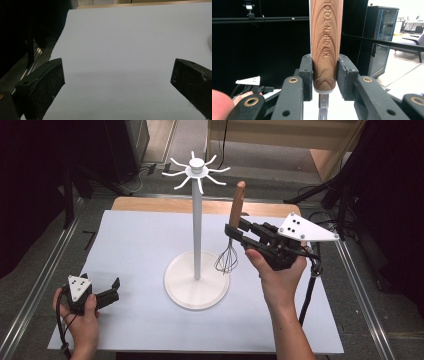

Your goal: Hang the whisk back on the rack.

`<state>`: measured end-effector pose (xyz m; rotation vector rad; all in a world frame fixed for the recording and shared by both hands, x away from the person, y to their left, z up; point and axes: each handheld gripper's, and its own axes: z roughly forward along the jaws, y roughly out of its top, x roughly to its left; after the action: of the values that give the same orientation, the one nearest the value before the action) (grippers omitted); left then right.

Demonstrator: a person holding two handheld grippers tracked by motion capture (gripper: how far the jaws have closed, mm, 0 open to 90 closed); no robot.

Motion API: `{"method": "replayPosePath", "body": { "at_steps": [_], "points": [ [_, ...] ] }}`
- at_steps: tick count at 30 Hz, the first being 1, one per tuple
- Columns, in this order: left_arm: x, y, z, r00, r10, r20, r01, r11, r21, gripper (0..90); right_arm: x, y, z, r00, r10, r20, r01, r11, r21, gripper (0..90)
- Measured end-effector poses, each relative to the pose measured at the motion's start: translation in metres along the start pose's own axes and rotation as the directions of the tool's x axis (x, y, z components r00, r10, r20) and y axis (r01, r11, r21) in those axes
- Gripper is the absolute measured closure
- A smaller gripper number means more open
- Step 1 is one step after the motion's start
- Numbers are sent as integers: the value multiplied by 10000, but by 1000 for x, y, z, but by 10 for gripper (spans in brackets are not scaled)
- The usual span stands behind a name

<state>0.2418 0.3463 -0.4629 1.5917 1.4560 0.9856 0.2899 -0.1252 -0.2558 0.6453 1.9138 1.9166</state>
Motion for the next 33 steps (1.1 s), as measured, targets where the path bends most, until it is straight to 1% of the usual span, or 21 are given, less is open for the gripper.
{"method": "replayPosePath", "body": {
  "at_steps": [2,8,11,13,20,26,31,33],
  "points": [
    [0,0,0,10000,6,5,-6,10000,1,0,1,1,0,10000,32,33,-32,10000,-75,706],
    [0,0,0,10000,3,6,-3,10000,19,0,4,4,2,9999,40,141,-40,10000,-38,706],
    [0,0,0,10000,12,2,-12,10000,31,0,5,5,4,10000,29,78,-28,9999,-97,706],
    [0,0,0,10000,19,7,-19,10000,17,0,6,5,5,9999,1,141,-1,10000,-47,706],
    [0,0,0,10000,15,6,-15,10000,29,0,7,6,10,10000,-17,53,17,10000,-37,706],
    [0,0,0,10000,2,10,-2,10000,23,0,9,8,14,9999,-115,99,114,9999,23,705],
    [0,0,0,10000,-11,6,11,10000,21,0,9,9,16,9999,-58,97,57,9999,132,706],
    [0,0,0,10000,-9,-1,9,10000,30,0,9,9,17,9999,-80,93,79,9999,100,706]
  ]
}}
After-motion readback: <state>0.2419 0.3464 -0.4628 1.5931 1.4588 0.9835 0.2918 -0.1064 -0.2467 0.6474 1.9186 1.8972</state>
